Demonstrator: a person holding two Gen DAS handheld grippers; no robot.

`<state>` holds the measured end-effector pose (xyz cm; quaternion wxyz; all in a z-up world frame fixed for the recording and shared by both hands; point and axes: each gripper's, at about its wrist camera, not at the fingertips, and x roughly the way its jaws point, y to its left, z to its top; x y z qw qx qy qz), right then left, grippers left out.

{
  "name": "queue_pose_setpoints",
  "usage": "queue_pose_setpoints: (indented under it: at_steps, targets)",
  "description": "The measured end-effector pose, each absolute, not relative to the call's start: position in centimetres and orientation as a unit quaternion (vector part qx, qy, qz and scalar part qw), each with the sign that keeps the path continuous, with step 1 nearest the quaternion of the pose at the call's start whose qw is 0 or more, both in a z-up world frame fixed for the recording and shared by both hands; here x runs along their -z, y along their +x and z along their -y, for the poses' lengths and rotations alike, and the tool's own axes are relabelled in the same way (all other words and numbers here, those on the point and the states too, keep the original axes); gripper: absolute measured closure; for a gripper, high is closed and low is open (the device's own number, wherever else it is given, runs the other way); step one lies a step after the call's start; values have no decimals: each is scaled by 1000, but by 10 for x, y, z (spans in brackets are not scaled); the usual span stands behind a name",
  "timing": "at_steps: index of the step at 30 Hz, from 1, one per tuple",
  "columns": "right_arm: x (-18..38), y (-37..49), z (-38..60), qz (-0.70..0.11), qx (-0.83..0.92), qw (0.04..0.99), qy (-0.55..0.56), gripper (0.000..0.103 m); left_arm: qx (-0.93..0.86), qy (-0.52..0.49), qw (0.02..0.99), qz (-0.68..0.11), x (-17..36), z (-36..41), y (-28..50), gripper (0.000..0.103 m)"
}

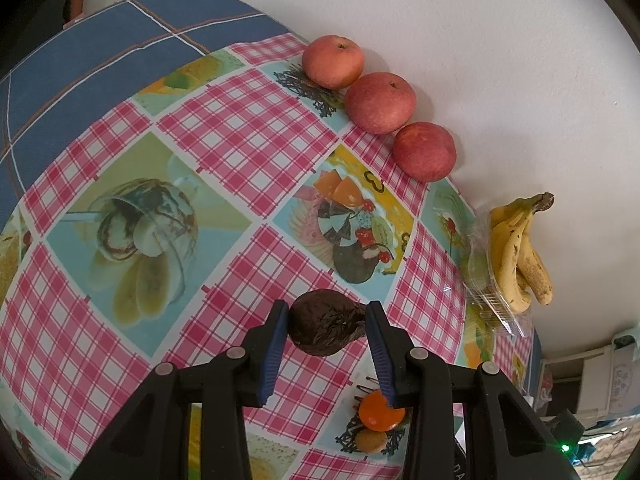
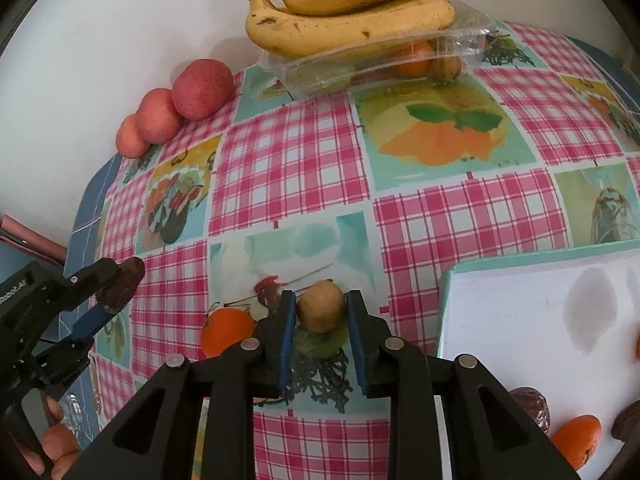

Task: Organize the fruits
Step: 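Carry the dark fruit and small brown fruit over the white tray with both tools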

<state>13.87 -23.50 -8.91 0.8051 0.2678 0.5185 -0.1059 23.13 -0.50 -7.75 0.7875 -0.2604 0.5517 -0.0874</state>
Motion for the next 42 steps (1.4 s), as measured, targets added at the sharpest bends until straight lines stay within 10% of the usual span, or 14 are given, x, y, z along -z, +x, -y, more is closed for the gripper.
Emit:
queue_pose_setpoints:
  at_steps: [42]
  targets:
    - [-19,29,221,-477,134,846,197,77,149,-230,790,-548,3,15,111,61]
